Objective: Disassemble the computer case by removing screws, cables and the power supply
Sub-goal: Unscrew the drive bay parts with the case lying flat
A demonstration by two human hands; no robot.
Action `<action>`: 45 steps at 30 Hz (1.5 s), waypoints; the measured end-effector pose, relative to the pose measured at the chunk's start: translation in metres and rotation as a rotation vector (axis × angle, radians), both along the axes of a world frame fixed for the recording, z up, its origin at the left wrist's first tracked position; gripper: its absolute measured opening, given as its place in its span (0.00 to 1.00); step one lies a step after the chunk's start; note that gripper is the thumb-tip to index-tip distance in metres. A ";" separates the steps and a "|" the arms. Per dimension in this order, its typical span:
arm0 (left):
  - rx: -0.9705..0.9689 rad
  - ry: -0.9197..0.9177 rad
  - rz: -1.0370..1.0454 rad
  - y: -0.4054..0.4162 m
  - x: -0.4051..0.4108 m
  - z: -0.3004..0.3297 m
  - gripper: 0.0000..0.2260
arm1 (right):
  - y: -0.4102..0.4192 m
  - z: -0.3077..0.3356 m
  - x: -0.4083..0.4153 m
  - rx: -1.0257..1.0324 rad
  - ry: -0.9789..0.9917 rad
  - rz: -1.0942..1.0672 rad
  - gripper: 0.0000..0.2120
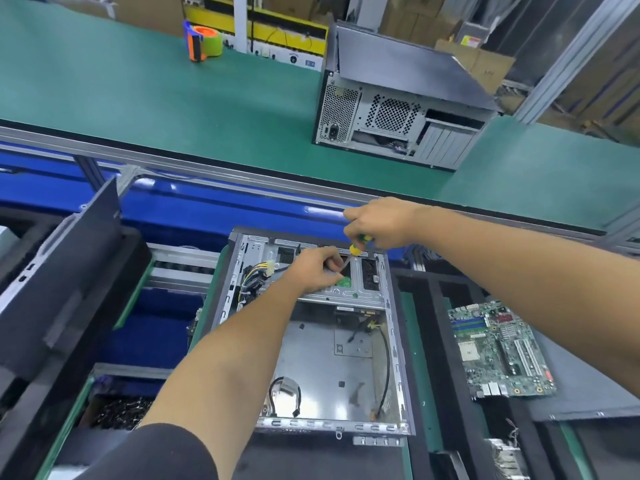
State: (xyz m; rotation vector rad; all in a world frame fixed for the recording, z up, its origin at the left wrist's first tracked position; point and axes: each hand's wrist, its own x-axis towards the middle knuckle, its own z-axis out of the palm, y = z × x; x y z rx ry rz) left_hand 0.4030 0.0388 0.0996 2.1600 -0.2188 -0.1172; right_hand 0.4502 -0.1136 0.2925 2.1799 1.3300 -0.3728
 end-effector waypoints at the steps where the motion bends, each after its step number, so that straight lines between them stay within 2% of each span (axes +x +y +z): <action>1: -0.019 0.008 0.007 0.000 0.000 -0.001 0.07 | -0.001 -0.001 0.001 0.002 0.000 -0.004 0.13; 5: -0.033 0.012 0.003 0.001 0.002 -0.001 0.07 | -0.005 -0.005 0.003 0.014 0.009 -0.012 0.14; 14: -0.049 -0.035 0.018 0.000 -0.002 -0.004 0.17 | -0.010 -0.009 0.005 -0.006 0.016 -0.071 0.14; 21: 0.000 -0.054 -0.027 0.001 0.001 -0.004 0.18 | -0.012 -0.023 0.002 -0.003 0.068 -0.148 0.15; 24: 0.081 -0.057 -0.106 0.005 0.006 -0.001 0.14 | -0.010 -0.024 0.000 0.020 0.084 -0.163 0.14; 28: 0.341 -0.127 -0.289 0.007 0.022 0.012 0.06 | -0.009 -0.023 -0.006 0.040 0.089 -0.175 0.14; 36: 0.738 -0.086 -0.540 -0.007 0.049 0.038 0.08 | -0.018 -0.028 -0.003 0.138 0.125 -0.219 0.12; 40: 0.849 -0.089 -0.600 -0.014 0.051 0.040 0.09 | -0.020 -0.031 -0.001 0.165 0.129 -0.236 0.13; 45: 0.858 -0.103 -0.646 -0.014 0.052 0.042 0.09 | -0.020 -0.033 -0.001 0.165 0.126 -0.235 0.14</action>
